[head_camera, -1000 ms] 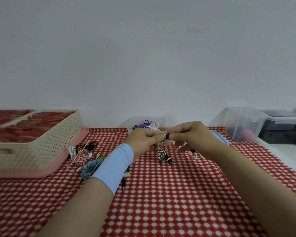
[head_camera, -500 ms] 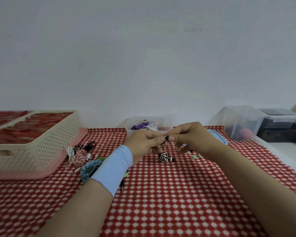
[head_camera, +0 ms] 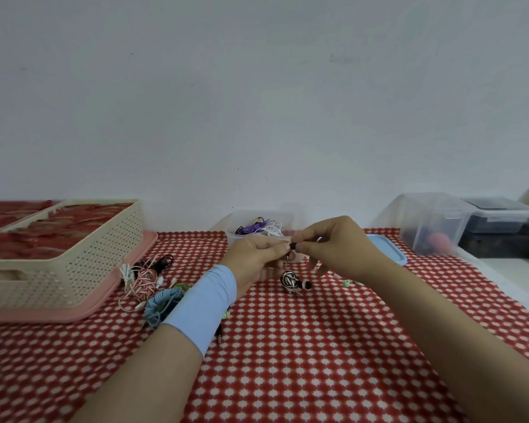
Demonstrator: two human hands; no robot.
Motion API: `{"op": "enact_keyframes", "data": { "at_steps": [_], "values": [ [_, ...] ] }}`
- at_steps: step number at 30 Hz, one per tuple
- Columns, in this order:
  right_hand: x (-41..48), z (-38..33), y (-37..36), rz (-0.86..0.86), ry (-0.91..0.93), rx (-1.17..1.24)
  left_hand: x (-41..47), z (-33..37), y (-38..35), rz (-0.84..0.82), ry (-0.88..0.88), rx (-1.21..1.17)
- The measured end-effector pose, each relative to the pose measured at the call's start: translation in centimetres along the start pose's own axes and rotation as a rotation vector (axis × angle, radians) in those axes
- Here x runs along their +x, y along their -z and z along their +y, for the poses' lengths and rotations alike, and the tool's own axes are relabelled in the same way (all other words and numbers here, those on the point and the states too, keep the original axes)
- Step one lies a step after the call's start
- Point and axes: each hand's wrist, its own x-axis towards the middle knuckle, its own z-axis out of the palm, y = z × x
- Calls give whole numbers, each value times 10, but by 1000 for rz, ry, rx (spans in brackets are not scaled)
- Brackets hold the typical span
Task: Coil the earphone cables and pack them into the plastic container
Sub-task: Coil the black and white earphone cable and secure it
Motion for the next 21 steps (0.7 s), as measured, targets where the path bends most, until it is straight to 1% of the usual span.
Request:
{"op": "enact_keyframes", "data": {
  "at_steps": [4,7,10,13,16,21],
  "values": [
    [0,-1,2,4,13,-60,0,-1,1,-29,54,-44],
    [-2,-2,1,28,35,-57,-1,-1,0,-34,34,-67],
    [-1,-2,-2,82,14,60,-1,0,-4,54,-55,-52],
    [-1,-1,-2,84,-59,201,0,2,-6,144,-163,88],
    [-3,1,1,25,-115,253,0,5,-7,158,-239,218],
    [-4,0,-2,57,-160,360,1,6,-9,183,-322,275]
  ]
}}
